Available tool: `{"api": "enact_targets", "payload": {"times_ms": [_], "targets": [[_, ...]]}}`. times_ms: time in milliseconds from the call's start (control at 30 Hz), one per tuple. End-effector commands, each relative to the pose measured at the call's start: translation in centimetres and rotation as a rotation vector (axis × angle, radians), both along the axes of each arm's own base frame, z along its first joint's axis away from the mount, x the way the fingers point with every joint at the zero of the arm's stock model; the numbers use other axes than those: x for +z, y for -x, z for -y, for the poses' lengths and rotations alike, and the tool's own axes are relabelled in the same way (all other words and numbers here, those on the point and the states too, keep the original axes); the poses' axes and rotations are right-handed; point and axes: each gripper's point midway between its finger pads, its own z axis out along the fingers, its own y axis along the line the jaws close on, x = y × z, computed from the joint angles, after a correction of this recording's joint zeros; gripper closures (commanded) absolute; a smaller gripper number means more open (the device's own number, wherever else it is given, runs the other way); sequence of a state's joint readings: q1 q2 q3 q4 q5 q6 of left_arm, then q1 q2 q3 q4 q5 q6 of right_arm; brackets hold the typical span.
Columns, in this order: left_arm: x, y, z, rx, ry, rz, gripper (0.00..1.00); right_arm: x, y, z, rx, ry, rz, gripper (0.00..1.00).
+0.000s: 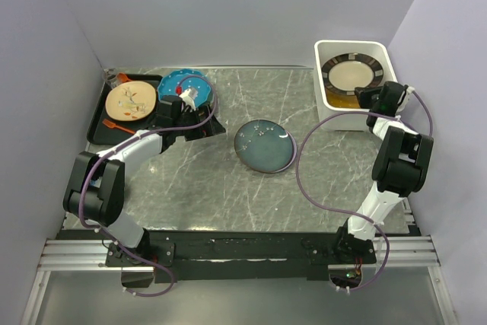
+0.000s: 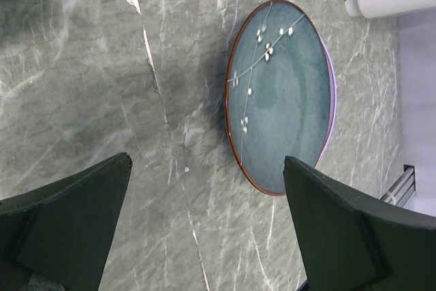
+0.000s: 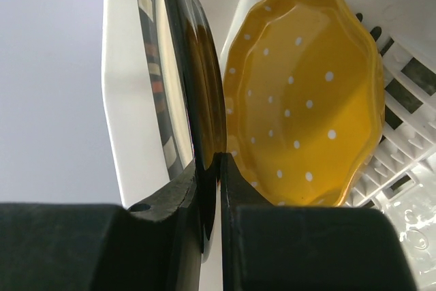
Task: Place the plates into the plastic bin on the countertop
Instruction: Place the plate in the plastic bin.
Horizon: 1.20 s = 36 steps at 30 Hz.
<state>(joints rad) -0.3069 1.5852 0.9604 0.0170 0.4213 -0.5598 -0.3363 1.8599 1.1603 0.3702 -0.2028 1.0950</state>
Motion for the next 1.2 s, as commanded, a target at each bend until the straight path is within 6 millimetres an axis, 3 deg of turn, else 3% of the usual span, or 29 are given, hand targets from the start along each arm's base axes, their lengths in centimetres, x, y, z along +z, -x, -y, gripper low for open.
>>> {"api": "enact_targets", "payload": {"times_ms": [0,200,500,767,967,1167], "targets": [[1.2,-0.1,0.3,-0.028,0.002,0.047,0.01,2.9,-1.6,-0.4,0.039,0.008,0.081,1.0],[1.2,0.0,0.3,-0.028,-0.001,0.047,0.01,1.5,-1.7,-0.7,0.07,-0.017,0.019,1.0],[1.3,0.1,0.5,-0.031,0.009,0.05,0.01,1.0,-1.8,-0.5,0.108,-0.031,-0.054,0.89],[1.6,0.3,0.6,-0.035,0.013,0.056,0.01,-1.9,-1.8,-0.3,0.14,-0.095,-0.147,0.82],[2.0,0.2,0.6,-0.036,0.013,0.065,0.01,-2.8,-1.3,-0.1,0.147,-0.116,-0.183,0.62],[2.2,0.3,0.7,-0.04,0.02,0.067,0.01,-4.0,-1.2,-0.3,0.183,-0.138,-0.209,0.53]]}}
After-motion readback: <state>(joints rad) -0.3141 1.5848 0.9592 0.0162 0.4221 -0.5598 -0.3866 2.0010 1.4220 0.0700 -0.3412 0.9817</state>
